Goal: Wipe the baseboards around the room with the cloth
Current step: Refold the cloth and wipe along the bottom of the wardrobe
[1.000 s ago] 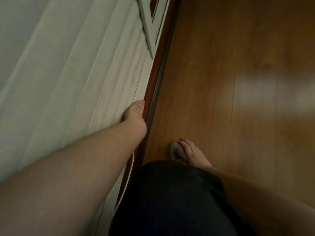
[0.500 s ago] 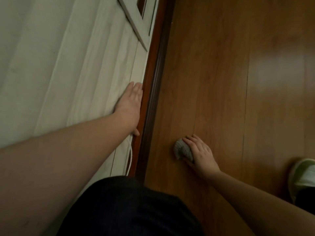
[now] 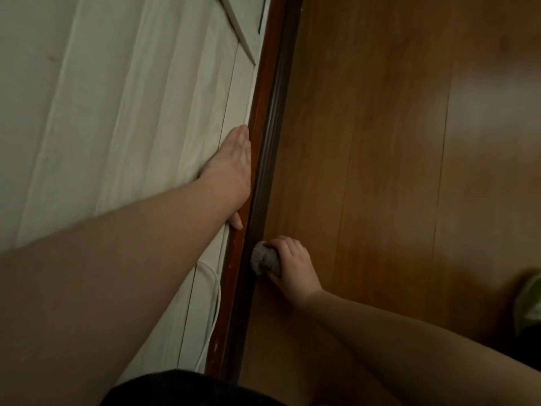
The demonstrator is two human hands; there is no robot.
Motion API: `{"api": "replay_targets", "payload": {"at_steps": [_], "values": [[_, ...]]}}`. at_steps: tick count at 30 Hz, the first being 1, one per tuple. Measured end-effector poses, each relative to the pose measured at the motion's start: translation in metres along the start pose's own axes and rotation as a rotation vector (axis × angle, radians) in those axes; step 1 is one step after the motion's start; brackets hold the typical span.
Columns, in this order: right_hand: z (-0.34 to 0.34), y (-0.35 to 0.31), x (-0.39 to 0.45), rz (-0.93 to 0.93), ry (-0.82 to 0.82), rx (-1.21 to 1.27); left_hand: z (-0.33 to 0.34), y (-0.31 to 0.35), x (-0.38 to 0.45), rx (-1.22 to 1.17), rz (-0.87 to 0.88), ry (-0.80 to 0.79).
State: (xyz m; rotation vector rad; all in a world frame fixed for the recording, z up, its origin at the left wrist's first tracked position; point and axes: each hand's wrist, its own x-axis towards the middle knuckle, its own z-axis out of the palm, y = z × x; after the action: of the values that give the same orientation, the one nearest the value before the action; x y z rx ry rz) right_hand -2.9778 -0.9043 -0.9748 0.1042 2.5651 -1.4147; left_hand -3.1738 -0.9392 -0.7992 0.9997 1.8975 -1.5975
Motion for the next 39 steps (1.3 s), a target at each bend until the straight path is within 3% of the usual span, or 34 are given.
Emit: {"api": "replay_targets", "payload": {"at_steps": [9, 13, 17, 20, 26, 33, 39], "values": [[-0.028, 0.006, 0.064, 0.02, 0.09, -0.07, 0.007, 0.002, 0.008, -0.019, 0.048, 0.022], [-0.071, 0.007, 0.128, 0.05, 0.146, -0.114, 0.007, 0.001, 0.011, -0.029, 0.042, 0.029], [-0.13, 0.002, 0.21, 0.2, 0.278, -0.097, 0.009, 0.001, 0.012, -0.018, 0.056, 0.038], [-0.157, -0.002, 0.232, 0.171, 0.225, -0.179, 0.008, 0.0, 0.01, -0.011, 0.059, 0.032], [-0.13, 0.018, 0.152, 0.212, 0.151, 0.024, 0.005, 0.002, 0.01, -0.014, 0.035, 0.024], [-0.044, 0.002, 0.027, 0.065, 0.063, 0.211, 0.006, 0.001, 0.007, -0.013, 0.034, 0.022], [-0.016, -0.025, 0.003, -0.023, 0.07, 0.227, 0.004, 0.002, 0.003, -0.01, 0.029, 0.027]]}}
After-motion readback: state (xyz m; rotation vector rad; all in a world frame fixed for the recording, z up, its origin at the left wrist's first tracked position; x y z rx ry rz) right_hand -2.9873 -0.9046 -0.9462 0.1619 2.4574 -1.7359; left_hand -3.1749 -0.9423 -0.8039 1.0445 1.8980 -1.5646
